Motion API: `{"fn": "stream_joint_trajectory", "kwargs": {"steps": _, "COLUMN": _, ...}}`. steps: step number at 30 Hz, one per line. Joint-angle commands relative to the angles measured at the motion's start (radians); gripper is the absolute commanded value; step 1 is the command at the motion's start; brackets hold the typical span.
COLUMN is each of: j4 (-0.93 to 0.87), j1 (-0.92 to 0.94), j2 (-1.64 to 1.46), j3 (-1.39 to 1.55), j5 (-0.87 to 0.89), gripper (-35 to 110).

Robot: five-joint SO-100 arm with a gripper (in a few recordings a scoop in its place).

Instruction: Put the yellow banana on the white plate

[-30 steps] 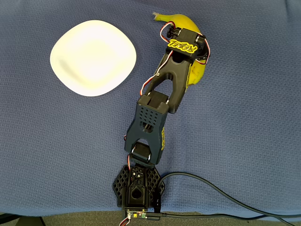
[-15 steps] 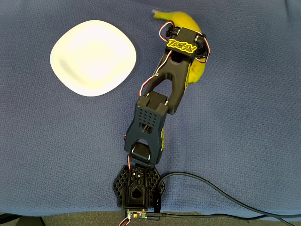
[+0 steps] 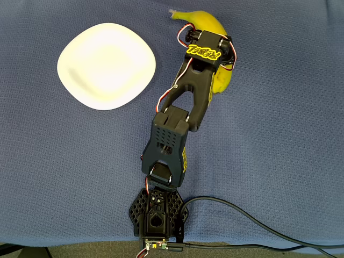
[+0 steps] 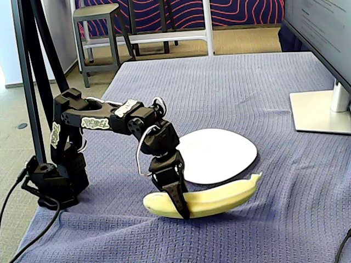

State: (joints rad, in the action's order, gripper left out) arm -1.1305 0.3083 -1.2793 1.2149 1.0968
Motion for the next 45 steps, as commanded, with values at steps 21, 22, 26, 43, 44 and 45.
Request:
{"fn": "stream_joint_trajectory", "kwargs": {"steps": 21, "j4": 0.064, "j1": 0.021, "j2": -0.055, "j3": 0.02, "j5": -0.021, "gripper": 5}}
{"fn": "stream_joint_trajectory", "kwargs": {"steps": 22, "j4": 0.077, "j1": 0.028, "j2": -0.032, "j3": 0.021, "j5": -0.021, "gripper": 5}}
{"fn": "stream_joint_trajectory", "kwargs": {"steps": 26, "j4": 0.109, "j1": 0.057, "j2": 0.063, "j3": 0.021, "j5": -0.012, "gripper": 4}}
{"fn": "stream_joint_trajectory", "kwargs": {"steps": 43, "j4": 0.167, "j1": 0.084, "j2": 0.224, "j3": 0.002, "j5": -0.063, "gripper": 14}}
{"fn": "stream_joint_trajectory", "kwargs": {"steps": 44, "j4": 0.167, "j1": 0.081, "j2": 0.219, "j3": 0.002, "j5": -0.063, "gripper": 17}}
{"fn": "stream_joint_trajectory", "kwargs": {"steps": 45, "j4": 0.166, "j1": 0.078, "j2": 0.213, "j3": 0.002, "j5": -0.063, "gripper": 19}}
